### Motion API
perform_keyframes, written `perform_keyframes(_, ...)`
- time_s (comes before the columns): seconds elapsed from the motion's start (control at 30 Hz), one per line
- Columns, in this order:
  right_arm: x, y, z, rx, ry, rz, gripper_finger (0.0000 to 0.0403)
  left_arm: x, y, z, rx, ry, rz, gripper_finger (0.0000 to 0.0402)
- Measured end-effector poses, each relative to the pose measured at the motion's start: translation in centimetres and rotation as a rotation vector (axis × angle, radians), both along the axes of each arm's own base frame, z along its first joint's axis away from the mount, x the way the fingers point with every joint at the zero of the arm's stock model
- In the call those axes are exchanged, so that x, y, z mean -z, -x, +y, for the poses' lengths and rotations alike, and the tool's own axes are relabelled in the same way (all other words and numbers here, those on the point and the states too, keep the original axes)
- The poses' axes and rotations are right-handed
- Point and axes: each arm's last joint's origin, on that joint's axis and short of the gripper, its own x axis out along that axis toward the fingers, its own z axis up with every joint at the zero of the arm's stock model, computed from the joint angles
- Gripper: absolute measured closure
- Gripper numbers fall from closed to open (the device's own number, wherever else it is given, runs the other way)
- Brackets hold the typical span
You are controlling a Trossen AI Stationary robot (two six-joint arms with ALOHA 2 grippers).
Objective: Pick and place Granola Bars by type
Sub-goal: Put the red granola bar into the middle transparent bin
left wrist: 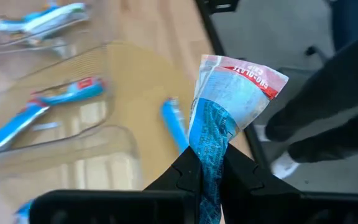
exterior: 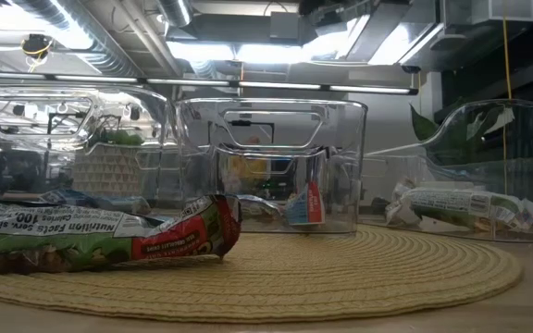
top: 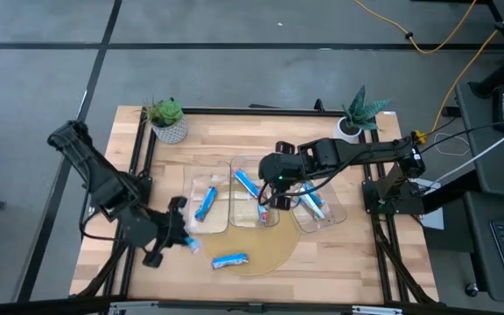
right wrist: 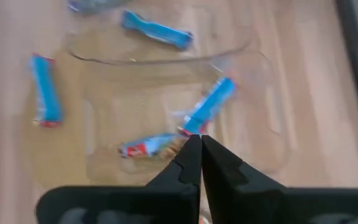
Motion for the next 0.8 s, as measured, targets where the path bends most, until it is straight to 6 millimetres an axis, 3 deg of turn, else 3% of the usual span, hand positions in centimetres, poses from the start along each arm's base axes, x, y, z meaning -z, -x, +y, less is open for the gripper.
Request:
perform_keyframes(0.33, 0.6, 1.3, -0.5, 0.064, 0.047, 0.139, 0.0387, -1.6, -1.6, 3.7, -0.084, -0.078, 0.028, 0.0378)
perform_keyframes(0.53, -0.5, 2.4, -0.7, 0.022, 0.088, 0.125, 0.0387, -1.6, -2.9, 5.9, -0.104, -0.088, 0.045, 0.0378)
perform_keyframes(0.63, -1.6, 3.5, -1.0, 0.009, 0.125, 0.078, 0.0387, -1.6, -3.3, 6.7, -0.11, -0.102, 0.043, 0.0378)
perform_keyframes(0.8, -1.9, 7.1, -2.4, 0.013, 0.093, -0.088, 0.0387, -1.6, -3.7, 7.9, -0.106, -0.124, 0.042, 0.0378)
